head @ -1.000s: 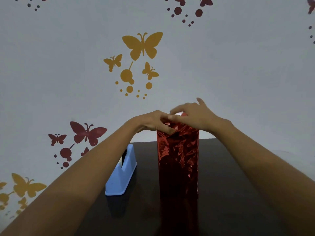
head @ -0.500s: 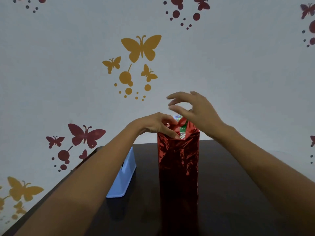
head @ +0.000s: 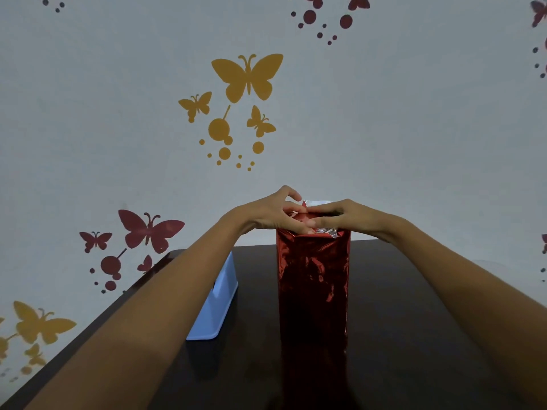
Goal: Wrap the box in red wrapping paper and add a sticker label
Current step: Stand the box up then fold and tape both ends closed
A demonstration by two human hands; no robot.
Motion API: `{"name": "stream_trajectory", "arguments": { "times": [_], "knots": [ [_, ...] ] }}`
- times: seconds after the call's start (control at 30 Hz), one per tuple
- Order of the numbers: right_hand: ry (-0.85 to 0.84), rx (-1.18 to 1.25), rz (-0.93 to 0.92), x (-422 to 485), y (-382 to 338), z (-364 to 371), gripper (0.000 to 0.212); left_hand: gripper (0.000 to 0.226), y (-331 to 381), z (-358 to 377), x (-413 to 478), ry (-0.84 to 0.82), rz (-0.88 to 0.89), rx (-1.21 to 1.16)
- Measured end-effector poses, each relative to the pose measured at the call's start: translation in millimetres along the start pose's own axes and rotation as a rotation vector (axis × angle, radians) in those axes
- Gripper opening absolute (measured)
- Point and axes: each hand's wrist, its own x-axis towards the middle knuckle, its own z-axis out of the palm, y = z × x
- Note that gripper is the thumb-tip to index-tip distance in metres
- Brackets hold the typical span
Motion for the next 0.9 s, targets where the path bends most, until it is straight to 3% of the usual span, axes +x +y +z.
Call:
{"name": "stream_trajectory", "arguments": {
  "times": [0.2, 0.37, 0.47, 0.57, 0.67, 0.73, 0.8, 0.87, 0.9],
  "knots": [
    [0.024, 0.037, 0.019, -1.3, 5.8, 3.6, 0.059, 0.063, -7.6, -15.9, -2.6, -0.025, 0.053, -0.149],
    [0.018, 0.043, -0.041, -0.3, 7.4, 6.5, 0.063, 0.068, -1.0, -17.8, -1.9, -0.051, 0.028, -0.022],
    [-0.005, 0.035, -0.048, 1.6, 7.7, 7.4, 0.055, 0.08, 0.6, -17.5, -0.5, -0.089, -0.017, 0.014],
    [-0.023, 0.031, -0.032, 1.4, 7.5, 5.0, 0.049, 0.077, 2.9, -16.7, 1.3, -0.087, -0.038, 0.037],
    [-0.016, -0.006, 0.005, 2.1, 7.1, 2.5, 0.056, 0.079, 1.1, -13.8, -4.0, -0.074, -0.039, 0.023],
    [-0.013, -0.04, 0.033, 2.6, 7.8, 1.8, 0.064, 0.075, -5.8, -9.4, -16.4, 0.061, 0.019, -0.098],
    [-0.005, -0.042, 0.045, 2.9, 8.2, 1.7, 0.067, 0.051, -27.0, -6.2, -36.1, 0.41, 0.044, -0.249],
    [-0.009, -0.048, 0.051, 2.8, 6.0, 2.4, 0.067, 0.02, -67.6, -6.5, -59.1, 0.765, -0.102, -0.07],
    [-0.014, -0.05, 0.054, 3.0, 5.0, 2.7, 0.067, 0.028, -91.5, -6.6, -69.8, 0.797, -0.274, 0.138]
  ]
}}
